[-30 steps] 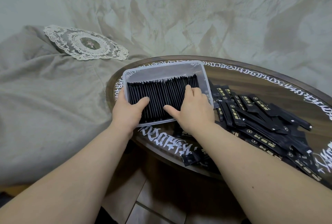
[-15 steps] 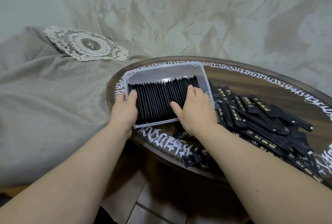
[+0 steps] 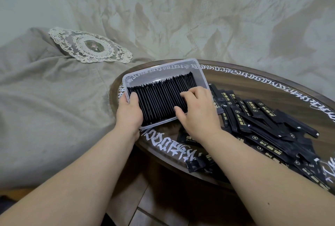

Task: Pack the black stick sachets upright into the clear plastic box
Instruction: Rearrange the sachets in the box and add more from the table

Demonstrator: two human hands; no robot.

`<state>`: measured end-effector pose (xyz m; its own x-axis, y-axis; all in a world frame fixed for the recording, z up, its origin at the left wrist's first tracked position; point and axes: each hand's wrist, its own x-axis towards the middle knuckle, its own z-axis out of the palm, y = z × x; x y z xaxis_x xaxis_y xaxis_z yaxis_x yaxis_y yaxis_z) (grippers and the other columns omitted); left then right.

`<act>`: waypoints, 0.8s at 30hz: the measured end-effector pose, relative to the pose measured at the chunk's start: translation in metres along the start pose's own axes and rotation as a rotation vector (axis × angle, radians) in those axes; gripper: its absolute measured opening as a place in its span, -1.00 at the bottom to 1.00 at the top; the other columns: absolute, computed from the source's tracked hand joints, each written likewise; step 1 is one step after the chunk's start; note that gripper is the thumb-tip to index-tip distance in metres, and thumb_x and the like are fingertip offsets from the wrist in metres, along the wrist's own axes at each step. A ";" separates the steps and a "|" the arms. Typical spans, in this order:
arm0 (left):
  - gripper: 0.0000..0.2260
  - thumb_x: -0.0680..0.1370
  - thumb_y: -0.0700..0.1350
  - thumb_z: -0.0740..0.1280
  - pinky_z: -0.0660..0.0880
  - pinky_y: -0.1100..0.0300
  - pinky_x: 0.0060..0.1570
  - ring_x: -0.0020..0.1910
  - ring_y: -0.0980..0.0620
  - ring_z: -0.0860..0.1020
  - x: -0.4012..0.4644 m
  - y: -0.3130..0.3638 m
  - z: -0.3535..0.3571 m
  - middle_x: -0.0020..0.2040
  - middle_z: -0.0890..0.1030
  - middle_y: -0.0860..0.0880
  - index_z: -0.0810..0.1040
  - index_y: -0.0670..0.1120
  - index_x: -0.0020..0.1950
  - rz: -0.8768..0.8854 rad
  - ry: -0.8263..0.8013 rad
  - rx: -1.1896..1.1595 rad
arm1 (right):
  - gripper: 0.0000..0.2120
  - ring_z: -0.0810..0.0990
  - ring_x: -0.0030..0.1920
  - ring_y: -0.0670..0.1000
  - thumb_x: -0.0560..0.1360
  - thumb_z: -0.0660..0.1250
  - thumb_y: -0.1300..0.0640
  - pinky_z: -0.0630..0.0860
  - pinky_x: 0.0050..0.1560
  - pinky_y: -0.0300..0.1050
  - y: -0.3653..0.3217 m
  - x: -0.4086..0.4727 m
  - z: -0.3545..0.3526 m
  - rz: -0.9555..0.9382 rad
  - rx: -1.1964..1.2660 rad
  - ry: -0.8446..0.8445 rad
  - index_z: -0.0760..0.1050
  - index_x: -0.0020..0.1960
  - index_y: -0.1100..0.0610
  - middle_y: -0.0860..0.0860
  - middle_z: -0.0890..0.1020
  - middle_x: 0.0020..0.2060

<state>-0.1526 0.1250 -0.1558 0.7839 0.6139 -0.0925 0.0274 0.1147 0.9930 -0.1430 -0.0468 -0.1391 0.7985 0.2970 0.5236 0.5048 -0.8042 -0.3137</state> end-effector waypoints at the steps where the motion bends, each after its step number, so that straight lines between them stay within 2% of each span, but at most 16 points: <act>1: -0.62 0.49 0.13 0.15 0.48 -0.13 0.21 0.12 -0.06 0.56 0.000 0.001 0.000 0.10 0.59 0.01 0.42 0.10 0.28 -0.011 0.010 -0.025 | -0.71 0.43 0.11 0.15 0.43 0.43 0.07 0.48 0.05 0.02 0.001 0.000 0.000 0.003 0.005 0.056 0.54 0.08 0.19 0.09 0.51 -0.01; 3: -0.68 0.52 0.05 0.15 0.50 -0.15 0.19 0.11 -0.08 0.57 -0.001 0.002 0.001 0.08 0.59 0.00 0.40 0.11 0.27 -0.012 0.030 -0.080 | -0.77 0.43 0.03 0.13 0.42 0.44 0.04 0.46 -0.02 0.00 0.001 0.002 -0.001 0.019 -0.008 0.096 0.52 -0.04 0.16 0.07 0.50 -0.10; 6: -0.66 0.56 -0.06 0.15 0.53 -0.19 0.13 0.11 -0.09 0.58 -0.001 0.004 0.003 0.12 0.58 -0.01 0.36 0.15 0.33 -0.030 0.056 -0.172 | -0.75 0.42 0.02 0.05 0.52 0.27 -0.11 0.39 -0.05 -0.10 -0.003 0.004 -0.003 0.089 -0.047 -0.050 0.47 -0.04 0.08 -0.02 0.48 -0.12; 9: -0.63 0.58 -0.19 0.14 0.56 -0.25 0.04 0.10 -0.13 0.60 -0.004 0.008 0.004 0.15 0.59 -0.04 0.35 0.18 0.32 -0.045 0.045 -0.263 | -0.60 0.46 0.11 0.03 0.56 0.16 -0.20 0.45 0.00 -0.05 -0.010 0.006 -0.002 0.163 0.020 -0.189 0.47 0.18 0.08 -0.02 0.56 0.00; 12: -0.57 0.60 -0.29 0.10 0.58 -0.26 -0.04 0.09 -0.15 0.61 -0.006 0.010 0.005 0.16 0.58 -0.06 0.34 0.21 0.29 -0.082 0.003 -0.322 | -0.50 0.50 0.17 0.08 0.56 0.17 -0.20 0.45 0.05 -0.02 -0.014 0.008 -0.002 0.220 0.109 -0.224 0.33 0.38 0.09 0.02 0.58 0.12; 14: -0.56 0.61 -0.29 0.11 0.61 -0.15 -0.17 0.03 -0.11 0.62 -0.008 0.010 0.004 0.15 0.57 -0.02 0.30 0.20 0.35 -0.132 -0.028 -0.314 | -0.40 0.47 0.26 0.07 0.55 0.20 -0.19 0.43 0.13 -0.04 -0.015 0.008 -0.001 0.228 0.162 -0.234 0.20 0.48 0.07 0.01 0.51 0.26; 17: -0.51 0.61 -0.26 0.17 0.59 -0.01 -0.37 -0.01 -0.09 0.62 -0.010 0.009 0.002 0.16 0.56 -0.02 0.22 0.19 0.42 -0.167 -0.063 -0.285 | -0.29 0.37 0.36 0.05 0.51 0.26 -0.19 0.36 0.24 -0.03 -0.017 0.006 0.002 0.241 0.251 -0.241 0.07 0.52 0.06 0.00 0.34 0.41; 19: -0.48 0.59 -0.25 0.22 0.61 -0.06 -0.30 0.01 -0.10 0.62 -0.012 0.010 0.003 0.16 0.56 -0.03 0.17 0.17 0.45 -0.183 -0.072 -0.272 | -0.25 0.38 0.34 0.05 0.50 0.28 -0.19 0.35 0.24 -0.02 -0.016 0.007 0.005 0.264 0.286 -0.250 0.03 0.53 0.06 0.01 0.28 0.43; 22: -0.47 0.56 -0.19 0.28 0.56 -0.17 -0.01 0.05 -0.12 0.61 -0.013 0.009 0.004 0.19 0.54 -0.07 0.14 0.12 0.44 -0.228 -0.052 -0.207 | -0.28 0.46 0.27 0.06 0.50 0.28 -0.09 0.39 0.23 -0.03 -0.017 0.011 0.006 0.311 0.373 -0.250 0.03 0.54 0.05 0.02 0.30 0.43; 24: -0.52 0.56 -0.12 0.29 0.54 -0.11 -0.03 0.04 -0.10 0.59 -0.011 0.008 0.003 0.15 0.53 -0.07 0.16 0.06 0.41 -0.271 -0.020 -0.166 | -0.30 0.47 0.26 0.08 0.50 0.26 0.00 0.41 0.25 0.01 -0.017 0.013 0.006 0.341 0.420 -0.254 0.03 0.54 0.04 0.03 0.31 0.43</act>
<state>-0.1593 0.1166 -0.1470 0.7739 0.5284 -0.3490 0.1368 0.3987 0.9068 -0.1390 -0.0262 -0.1315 0.9657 0.2127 0.1489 0.2511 -0.6190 -0.7442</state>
